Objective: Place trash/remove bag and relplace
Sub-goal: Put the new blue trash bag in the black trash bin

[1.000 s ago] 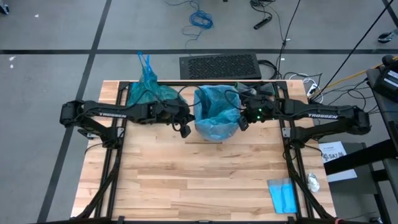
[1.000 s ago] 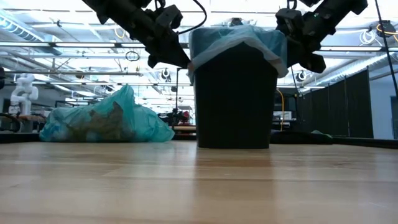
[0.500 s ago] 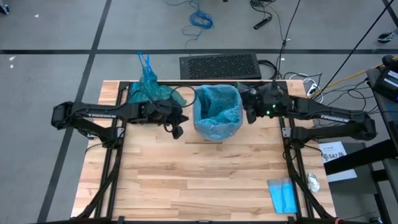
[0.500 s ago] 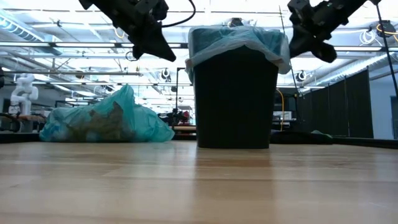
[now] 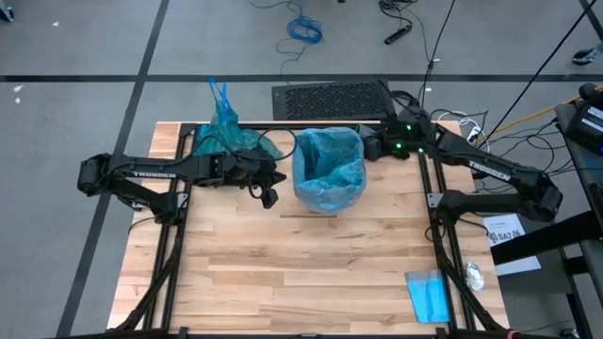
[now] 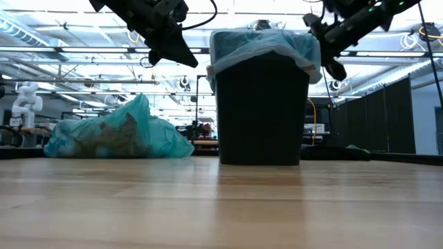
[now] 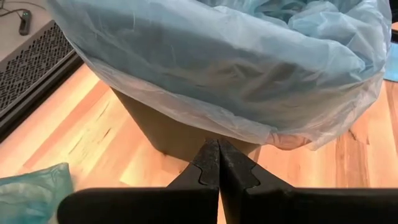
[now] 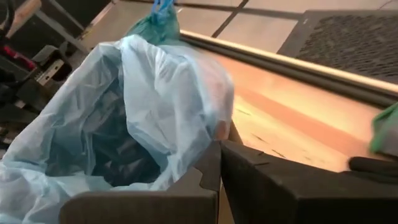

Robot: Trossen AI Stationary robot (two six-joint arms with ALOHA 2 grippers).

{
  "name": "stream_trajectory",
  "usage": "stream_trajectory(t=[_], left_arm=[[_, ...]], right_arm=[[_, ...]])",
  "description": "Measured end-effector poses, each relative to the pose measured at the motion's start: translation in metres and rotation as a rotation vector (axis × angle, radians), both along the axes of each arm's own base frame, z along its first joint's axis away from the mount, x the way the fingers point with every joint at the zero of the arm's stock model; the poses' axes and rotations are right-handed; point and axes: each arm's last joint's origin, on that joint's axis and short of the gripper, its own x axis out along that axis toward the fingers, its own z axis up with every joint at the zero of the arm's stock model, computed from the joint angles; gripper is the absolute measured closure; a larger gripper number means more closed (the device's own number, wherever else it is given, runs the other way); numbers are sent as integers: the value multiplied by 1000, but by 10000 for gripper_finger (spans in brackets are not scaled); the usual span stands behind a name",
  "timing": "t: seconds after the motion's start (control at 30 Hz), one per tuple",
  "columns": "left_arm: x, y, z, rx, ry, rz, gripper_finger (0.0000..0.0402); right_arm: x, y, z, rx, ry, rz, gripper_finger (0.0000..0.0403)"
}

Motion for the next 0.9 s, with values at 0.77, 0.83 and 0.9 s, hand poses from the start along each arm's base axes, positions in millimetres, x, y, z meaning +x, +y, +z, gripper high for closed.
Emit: stream_trajectory(t=[0.77, 0.83, 0.9], left_arm=[[-6, -1, 1, -15, 28, -15, 401], [-12, -2, 3, -34, 36, -9, 401], [-17, -3, 8, -50, 26, 1, 401]], right_arm=[[-1, -7, -10, 69, 62, -38, 403], [-12, 0, -5, 54, 78, -52, 403], [-22, 8, 0, 46, 86, -55, 403]])
